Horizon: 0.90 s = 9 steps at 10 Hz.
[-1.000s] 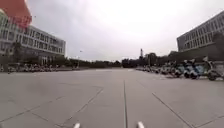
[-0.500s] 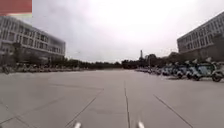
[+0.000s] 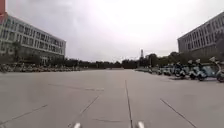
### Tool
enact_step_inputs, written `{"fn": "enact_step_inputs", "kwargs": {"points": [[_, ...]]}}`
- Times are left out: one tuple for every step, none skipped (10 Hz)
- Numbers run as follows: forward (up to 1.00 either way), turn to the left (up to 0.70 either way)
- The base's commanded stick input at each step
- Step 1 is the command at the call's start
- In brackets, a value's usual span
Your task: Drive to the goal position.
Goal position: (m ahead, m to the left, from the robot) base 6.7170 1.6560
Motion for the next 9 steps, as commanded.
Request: {"fn": "enact_step_inputs", "kwargs": {"points": [[0.50, 0.00], [0.50, 0.15], [0.50, 0.12], [0.50, 0.02], [0.50, 0.00], [0.50, 0.00], [0.50, 0.00], [0.50, 0.01], [0.50, 0.09]]}}
